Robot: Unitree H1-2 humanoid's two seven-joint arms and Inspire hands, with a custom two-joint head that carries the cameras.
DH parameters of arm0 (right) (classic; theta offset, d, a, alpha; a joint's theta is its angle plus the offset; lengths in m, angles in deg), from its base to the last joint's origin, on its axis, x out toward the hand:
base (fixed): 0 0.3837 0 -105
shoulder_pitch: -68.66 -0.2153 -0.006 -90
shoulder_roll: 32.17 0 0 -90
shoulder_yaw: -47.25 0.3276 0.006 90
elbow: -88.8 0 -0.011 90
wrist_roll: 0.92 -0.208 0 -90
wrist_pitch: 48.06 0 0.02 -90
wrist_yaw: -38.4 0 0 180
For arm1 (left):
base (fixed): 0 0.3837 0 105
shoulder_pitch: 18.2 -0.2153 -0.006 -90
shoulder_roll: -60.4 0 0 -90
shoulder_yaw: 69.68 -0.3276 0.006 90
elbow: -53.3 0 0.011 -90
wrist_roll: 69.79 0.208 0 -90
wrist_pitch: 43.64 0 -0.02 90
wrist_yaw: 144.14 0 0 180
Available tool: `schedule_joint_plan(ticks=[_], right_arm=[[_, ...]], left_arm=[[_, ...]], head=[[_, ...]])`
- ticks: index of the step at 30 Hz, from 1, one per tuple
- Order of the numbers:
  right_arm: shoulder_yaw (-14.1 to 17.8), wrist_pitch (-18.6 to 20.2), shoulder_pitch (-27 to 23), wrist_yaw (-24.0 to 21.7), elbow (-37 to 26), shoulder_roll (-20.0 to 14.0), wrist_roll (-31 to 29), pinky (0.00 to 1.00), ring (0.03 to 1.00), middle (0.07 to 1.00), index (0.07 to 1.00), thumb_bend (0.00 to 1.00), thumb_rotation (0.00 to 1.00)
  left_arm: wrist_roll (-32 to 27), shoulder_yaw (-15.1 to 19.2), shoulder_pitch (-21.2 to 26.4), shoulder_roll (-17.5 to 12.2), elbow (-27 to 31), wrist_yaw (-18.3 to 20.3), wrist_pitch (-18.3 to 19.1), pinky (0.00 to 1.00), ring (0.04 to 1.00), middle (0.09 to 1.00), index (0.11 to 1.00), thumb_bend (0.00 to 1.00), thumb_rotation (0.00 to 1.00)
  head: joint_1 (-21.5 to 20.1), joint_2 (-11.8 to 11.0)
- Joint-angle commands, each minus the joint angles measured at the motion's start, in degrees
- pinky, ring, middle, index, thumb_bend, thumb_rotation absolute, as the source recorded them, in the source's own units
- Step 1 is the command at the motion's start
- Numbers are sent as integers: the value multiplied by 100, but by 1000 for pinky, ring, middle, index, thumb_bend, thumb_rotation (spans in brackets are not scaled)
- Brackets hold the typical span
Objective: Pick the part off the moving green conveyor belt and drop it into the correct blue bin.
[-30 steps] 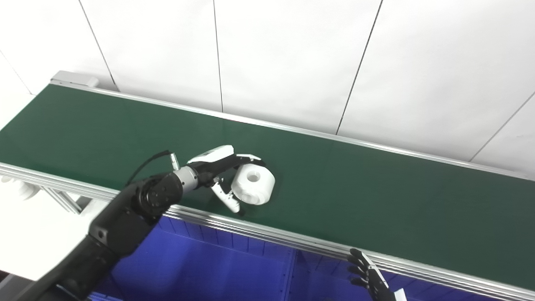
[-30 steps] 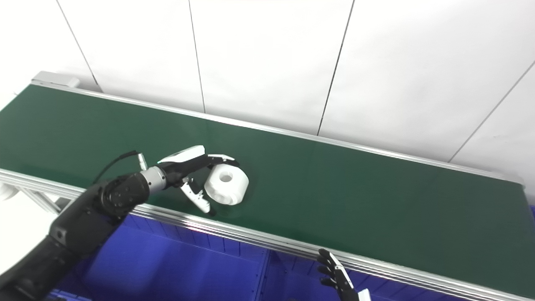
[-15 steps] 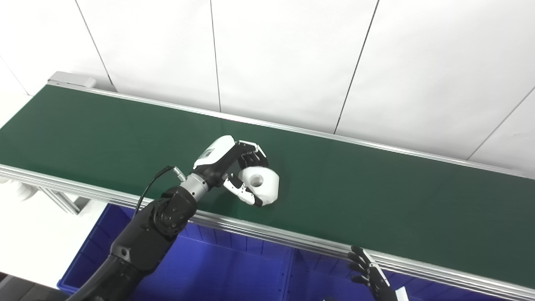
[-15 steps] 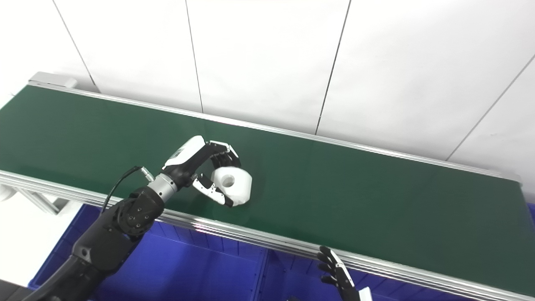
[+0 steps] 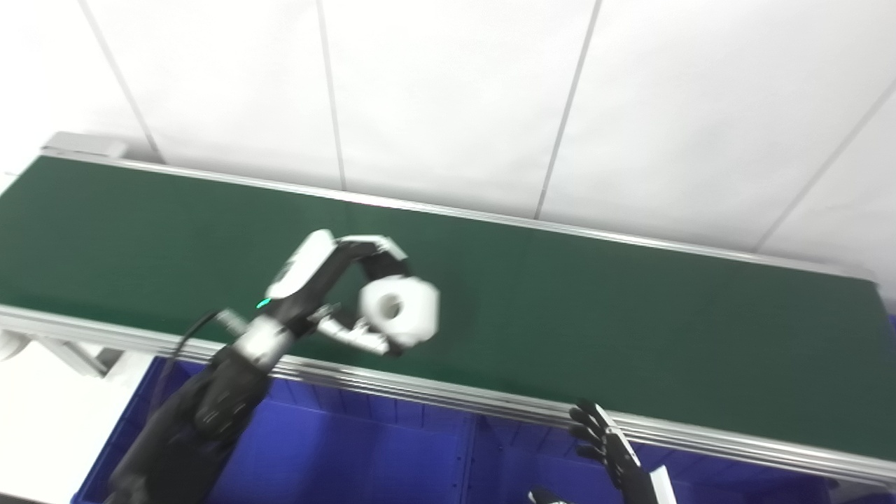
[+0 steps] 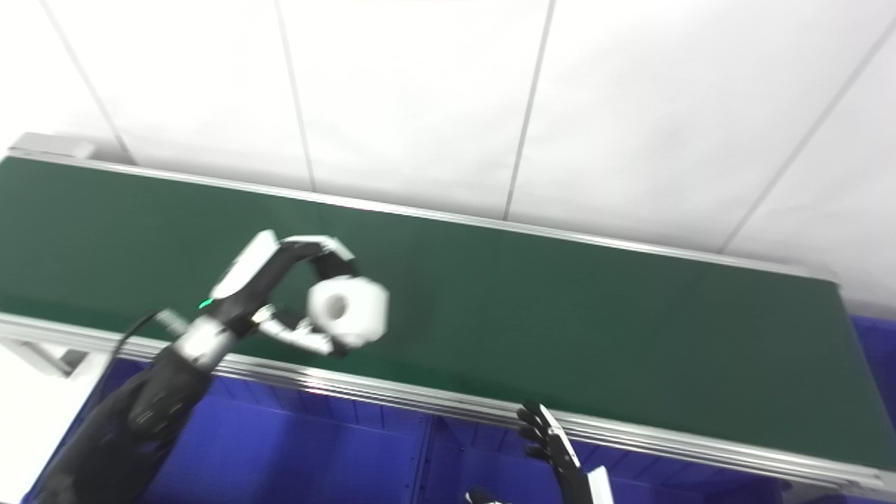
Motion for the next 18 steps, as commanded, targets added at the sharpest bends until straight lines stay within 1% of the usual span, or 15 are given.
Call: schedule_joint_plan(ticks=[1, 5, 6, 10, 13, 15, 17, 18], right_arm=[[-59, 34, 31, -4, -232, 105, 14, 756, 824, 855, 893, 736, 388], [-99, 28, 25, 18, -255, 121, 89, 747, 818, 852, 888, 746, 408], [-109, 37, 23, 17, -268, 131, 108, 744, 816, 852, 889, 745, 414], [-139, 66, 32, -1, -315, 161, 119, 740, 818, 853, 891, 747, 423], [-166, 169, 43, -15, -378, 197, 146, 741, 817, 852, 891, 749, 426], [-178, 219, 47, -26, -427, 204, 175, 741, 817, 852, 892, 747, 427], [-182, 282, 52, -50, -481, 213, 173, 747, 819, 854, 892, 747, 430], [-185, 318, 57, -63, -515, 219, 169, 751, 820, 855, 893, 746, 428]], left_arm=[[44, -160, -269, -192, 206, -6, -302, 426, 425, 485, 535, 499, 0], [262, -478, -729, -302, 355, 313, -271, 445, 432, 497, 518, 500, 0], [329, -577, -792, -369, 358, 460, -251, 437, 424, 498, 525, 499, 0], [453, -796, -823, -539, 242, 847, -223, 452, 430, 503, 516, 499, 0], [502, -923, -757, -663, 180, 1184, -25, 496, 454, 509, 488, 500, 0], [557, -990, -722, -735, 212, 1463, 278, 516, 464, 509, 481, 500, 0], [520, -1067, -699, -776, 323, 1839, 771, 525, 464, 509, 484, 500, 0], [523, -1110, -686, -796, 384, 2002, 982, 514, 450, 510, 494, 499, 0]], head=[[-171, 80], [-291, 195], [-313, 244], [-346, 347], [-357, 394], [-354, 428], [-341, 460], [-323, 497]])
